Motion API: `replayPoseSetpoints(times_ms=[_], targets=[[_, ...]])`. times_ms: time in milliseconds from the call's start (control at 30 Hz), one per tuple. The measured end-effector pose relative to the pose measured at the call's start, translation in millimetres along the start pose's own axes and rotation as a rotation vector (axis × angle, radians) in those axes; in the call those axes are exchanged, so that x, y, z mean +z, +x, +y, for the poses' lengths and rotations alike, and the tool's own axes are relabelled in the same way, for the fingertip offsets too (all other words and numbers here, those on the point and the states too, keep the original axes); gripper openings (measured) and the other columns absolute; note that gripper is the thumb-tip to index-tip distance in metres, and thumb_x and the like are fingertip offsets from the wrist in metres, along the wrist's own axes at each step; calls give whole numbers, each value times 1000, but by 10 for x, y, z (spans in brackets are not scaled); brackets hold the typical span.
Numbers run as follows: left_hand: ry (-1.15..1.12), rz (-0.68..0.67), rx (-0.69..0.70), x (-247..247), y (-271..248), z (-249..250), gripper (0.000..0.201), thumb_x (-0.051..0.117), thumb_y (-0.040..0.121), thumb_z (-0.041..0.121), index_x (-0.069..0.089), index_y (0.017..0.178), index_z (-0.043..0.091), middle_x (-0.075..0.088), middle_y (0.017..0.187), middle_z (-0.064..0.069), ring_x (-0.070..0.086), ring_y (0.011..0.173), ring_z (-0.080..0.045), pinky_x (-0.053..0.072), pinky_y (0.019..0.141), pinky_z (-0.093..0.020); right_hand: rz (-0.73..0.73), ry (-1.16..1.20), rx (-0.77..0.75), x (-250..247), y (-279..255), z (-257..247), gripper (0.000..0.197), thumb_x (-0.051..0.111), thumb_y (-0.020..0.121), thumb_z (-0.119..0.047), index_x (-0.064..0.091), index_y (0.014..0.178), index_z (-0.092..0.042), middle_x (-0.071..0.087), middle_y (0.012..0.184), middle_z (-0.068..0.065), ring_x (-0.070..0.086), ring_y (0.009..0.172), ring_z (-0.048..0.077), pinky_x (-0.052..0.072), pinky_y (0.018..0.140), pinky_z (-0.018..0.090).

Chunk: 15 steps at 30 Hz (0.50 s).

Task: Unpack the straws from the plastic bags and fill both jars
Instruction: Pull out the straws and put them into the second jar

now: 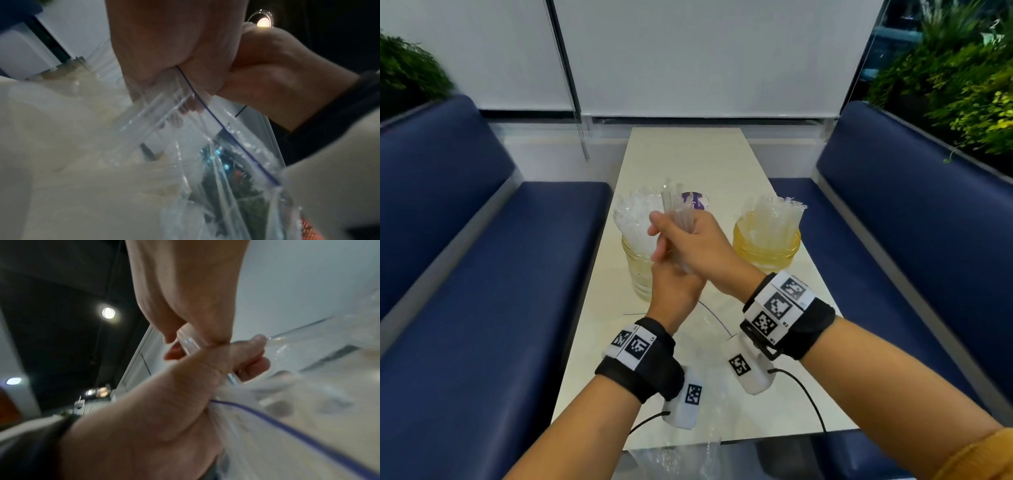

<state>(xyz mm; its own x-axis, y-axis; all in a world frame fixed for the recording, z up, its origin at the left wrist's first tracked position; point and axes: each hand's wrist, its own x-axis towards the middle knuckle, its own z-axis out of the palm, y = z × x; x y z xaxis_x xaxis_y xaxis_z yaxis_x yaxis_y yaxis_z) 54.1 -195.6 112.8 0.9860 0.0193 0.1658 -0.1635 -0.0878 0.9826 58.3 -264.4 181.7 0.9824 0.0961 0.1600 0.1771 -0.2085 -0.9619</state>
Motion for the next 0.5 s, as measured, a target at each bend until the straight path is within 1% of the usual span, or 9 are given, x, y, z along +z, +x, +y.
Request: replayPoseSetpoints(times_ms=[33, 67, 100, 133, 200, 300, 367, 433, 500], targets=[[-26, -8, -14, 6, 0, -10, 10, 68, 85, 3, 63, 93, 8, 65, 80, -6, 58, 72, -15, 49, 61, -25, 0, 14, -7, 7, -9, 13, 29, 60, 98, -39, 67, 87, -13, 61, 57, -3, 63, 58, 18, 58, 84, 51], [-17, -8, -33, 10, -5, -15, 11, 71, 84, 5, 63, 89, 10, 63, 75, -3, 55, 67, -14, 44, 54, -20, 11, 42, -19, 0, 1, -10, 32, 56, 100, -38, 64, 84, -11, 54, 53, -6, 55, 52, 14, 59, 75, 47], [8, -12, -44, 10, -20, -18, 13, 75, 83, 9, 63, 83, 11, 62, 70, -1, 51, 61, -12, 40, 49, -17, 26, 79, -42, -29, 19, -72, 32, 54, 102, -36, 61, 83, -11, 49, 53, -7, 49, 49, 11, 56, 64, 41], [22, -23, -44, 7, -33, -39, 17, 80, 81, 14, 63, 79, 12, 62, 69, 2, 51, 59, -10, 38, 48, -15, 41, 112, -73, -81, 34, -168, 32, 53, 103, -33, 59, 81, -10, 46, 53, -7, 45, 47, 9, 50, 57, 35], [15, -43, -50, -12, -41, -66, 20, 86, 77, 22, 68, 81, 15, 67, 74, 6, 58, 63, -5, 43, 56, -12, 87, 174, -126, -242, 112, -399, 32, 51, 104, -29, 56, 78, -11, 44, 52, -7, 41, 44, 8, 43, 51, 29], [-39, -62, -95, -42, -47, -64, 27, 88, 74, 17, 72, 96, 13, 74, 92, 7, 67, 77, -5, 53, 71, -16, 162, 284, -241, -635, 231, -803, 34, 48, 105, -29, 53, 75, -13, 43, 50, -9, 39, 44, 11, 41, 53, 30], [-47, -65, -103, -52, -50, -58, 29, 88, 74, 13, 72, 99, 16, 75, 101, 5, 69, 78, -4, 58, 77, -22, 208, 360, -327, -940, 285, -1017, 35, 45, 106, -30, 52, 76, -13, 43, 53, -6, 41, 48, 12, 42, 57, 33], [-24, -69, -96, -57, -56, -46, 29, 88, 75, 14, 73, 100, 17, 74, 103, 4, 69, 78, -3, 58, 77, -22, 271, 418, -401, -1212, 373, -1098, 34, 44, 106, -29, 52, 77, -12, 43, 55, -5, 42, 51, 13, 43, 58, 33], [-10, -68, -98, -61, -61, -23, 29, 87, 76, 15, 73, 101, 17, 74, 103, 5, 69, 78, -4, 57, 75, -20, 351, 386, -439, -1398, 533, -1029, 33, 46, 105, -28, 53, 77, -13, 44, 56, -4, 43, 51, 13, 44, 57, 31]])
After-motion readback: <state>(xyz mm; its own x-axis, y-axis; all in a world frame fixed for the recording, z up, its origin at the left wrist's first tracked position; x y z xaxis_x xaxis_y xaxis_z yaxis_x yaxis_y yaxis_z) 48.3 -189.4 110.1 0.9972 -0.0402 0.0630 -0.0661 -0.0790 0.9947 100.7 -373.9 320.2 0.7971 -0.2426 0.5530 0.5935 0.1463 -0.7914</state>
